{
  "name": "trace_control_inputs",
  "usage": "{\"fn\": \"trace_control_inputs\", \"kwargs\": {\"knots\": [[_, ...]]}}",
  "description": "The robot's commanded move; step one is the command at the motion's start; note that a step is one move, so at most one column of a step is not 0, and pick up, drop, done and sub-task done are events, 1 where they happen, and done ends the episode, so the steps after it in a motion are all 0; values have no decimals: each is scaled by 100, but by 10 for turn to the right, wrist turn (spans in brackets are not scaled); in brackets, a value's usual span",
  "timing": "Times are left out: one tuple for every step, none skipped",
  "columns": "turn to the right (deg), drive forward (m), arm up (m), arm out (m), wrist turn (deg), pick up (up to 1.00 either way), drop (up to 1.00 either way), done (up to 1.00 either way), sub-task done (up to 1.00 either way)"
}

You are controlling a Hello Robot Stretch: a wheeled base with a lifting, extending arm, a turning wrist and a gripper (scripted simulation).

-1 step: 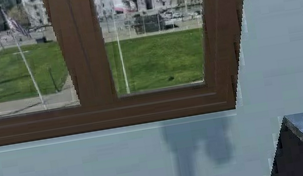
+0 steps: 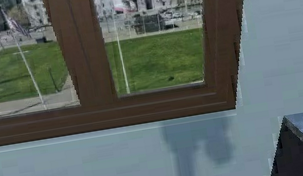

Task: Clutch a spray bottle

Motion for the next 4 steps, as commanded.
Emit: {"fn": "trace_control_inputs", "kwargs": {"knots": [[0,0,38,0,0,0,0,0,0],[0,0,0,50,0,0,0,0,0],[0,0,0,0,450,0,0,0,0],[0,0,0,0,450,0,0,0,0]]}}
